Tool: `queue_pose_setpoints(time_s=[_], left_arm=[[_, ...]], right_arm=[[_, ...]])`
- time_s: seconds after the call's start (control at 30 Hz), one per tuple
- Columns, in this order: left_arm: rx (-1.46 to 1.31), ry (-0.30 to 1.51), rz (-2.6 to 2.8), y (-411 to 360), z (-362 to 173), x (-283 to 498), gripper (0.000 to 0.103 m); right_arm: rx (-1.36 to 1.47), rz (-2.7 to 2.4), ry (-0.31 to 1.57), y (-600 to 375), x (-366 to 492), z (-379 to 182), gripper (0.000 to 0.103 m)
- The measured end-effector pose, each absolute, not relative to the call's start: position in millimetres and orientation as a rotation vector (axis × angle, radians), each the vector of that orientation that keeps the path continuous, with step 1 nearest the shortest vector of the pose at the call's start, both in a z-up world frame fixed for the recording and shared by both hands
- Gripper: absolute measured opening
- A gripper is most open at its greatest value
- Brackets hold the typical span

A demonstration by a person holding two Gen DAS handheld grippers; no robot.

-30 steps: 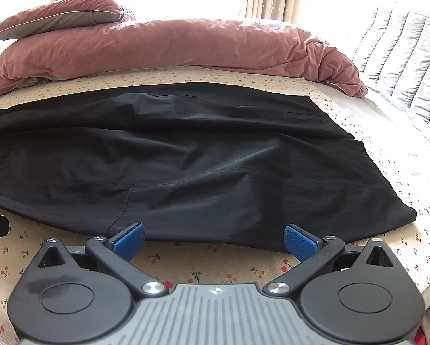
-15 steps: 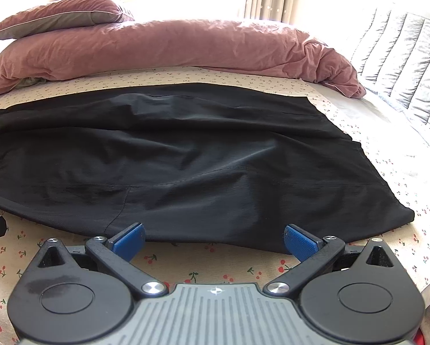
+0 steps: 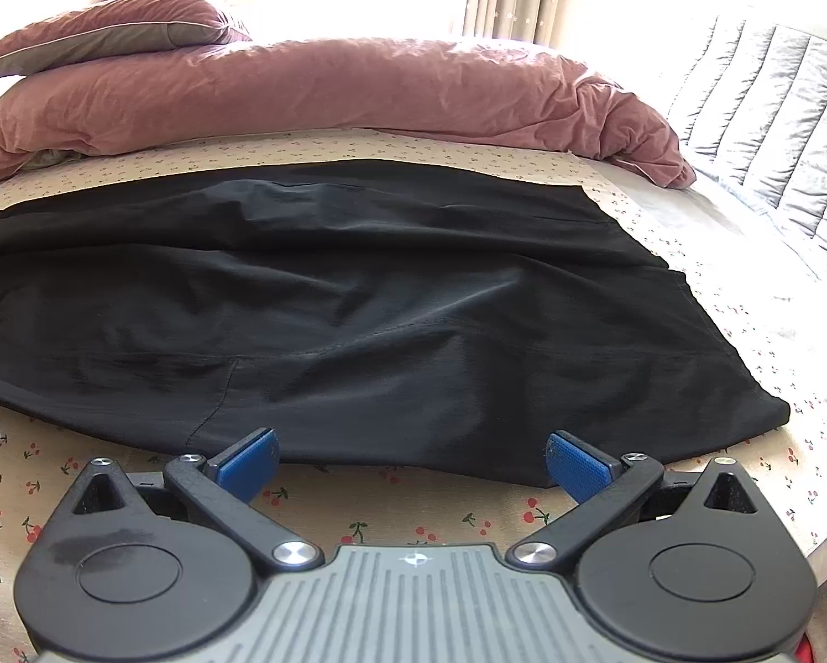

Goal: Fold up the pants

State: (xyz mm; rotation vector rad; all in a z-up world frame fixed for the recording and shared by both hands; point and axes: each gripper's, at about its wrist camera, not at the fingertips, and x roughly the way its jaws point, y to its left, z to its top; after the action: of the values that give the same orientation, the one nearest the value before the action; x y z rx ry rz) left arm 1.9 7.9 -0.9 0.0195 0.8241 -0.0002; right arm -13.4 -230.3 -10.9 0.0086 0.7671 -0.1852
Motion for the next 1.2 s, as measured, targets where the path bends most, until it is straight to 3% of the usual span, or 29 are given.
queue_pose_setpoints(time_s=[0.3, 0.57, 0.8, 0.87, 0.9, 0.97, 1.0, 1.03, 1.07, 1.1, 1.13, 1.2], left_arm=[[-0.016, 0.824, 0.002, 42.3, -8.9, 6.9, 0.103], [-0.174, 0.835, 0.124, 137.8, -16.3, 37.6, 0.103], [-0.396, 0.676, 0.183, 220.6, -29.5, 57.7, 0.101], [-0.521, 0.64, 0.18, 242.8, -39.0, 62.4, 0.085], [-0.566, 0.633, 0.185, 250.8, -44.6, 65.1, 0.077], [-0.636, 0.617, 0.195, 263.1, -56.8, 69.2, 0.039], [-0.658, 0.602, 0.198, 266.8, -60.6, 70.4, 0.032], [-0.681, 0.587, 0.197, 271.6, -62.7, 71.3, 0.023], [-0.701, 0.583, 0.195, 273.4, -64.5, 72.3, 0.012], [-0.709, 0.583, 0.196, 274.0, -65.6, 72.9, 0.006], [-0.697, 0.582, 0.201, 275.1, -64.4, 71.0, 0.0], [-0.649, 0.591, 0.213, 272.0, -60.8, 67.6, 0.0]], right_arm=[[0.002, -0.162, 0.798, -257.2, -8.2, -19.3, 0.103], [0.176, -0.306, 0.813, -340.1, -7.3, -32.2, 0.103], [0.34, -0.406, 0.725, -404.5, -15.5, -45.5, 0.097], [0.408, -0.438, 0.673, -425.2, -15.6, -53.9, 0.093], [0.422, -0.462, 0.636, -434.0, -14.9, -56.6, 0.085], [0.423, -0.509, 0.584, -445.4, -11.4, -59.8, 0.069], [0.417, -0.53, 0.557, -449.9, -8.9, -61.7, 0.054], [0.402, -0.554, 0.532, -453.5, -6.7, -63.9, 0.031], [0.381, -0.586, 0.517, -456.5, -4.8, -65.9, 0.019], [0.375, -0.6, 0.503, -462.2, -4.4, -67.2, 0.004], [0.392, -0.592, 0.496, -467.5, -5.3, -67.1, 0.0], [0.417, -0.583, 0.489, -474.0, -9.4, -62.2, 0.0]])
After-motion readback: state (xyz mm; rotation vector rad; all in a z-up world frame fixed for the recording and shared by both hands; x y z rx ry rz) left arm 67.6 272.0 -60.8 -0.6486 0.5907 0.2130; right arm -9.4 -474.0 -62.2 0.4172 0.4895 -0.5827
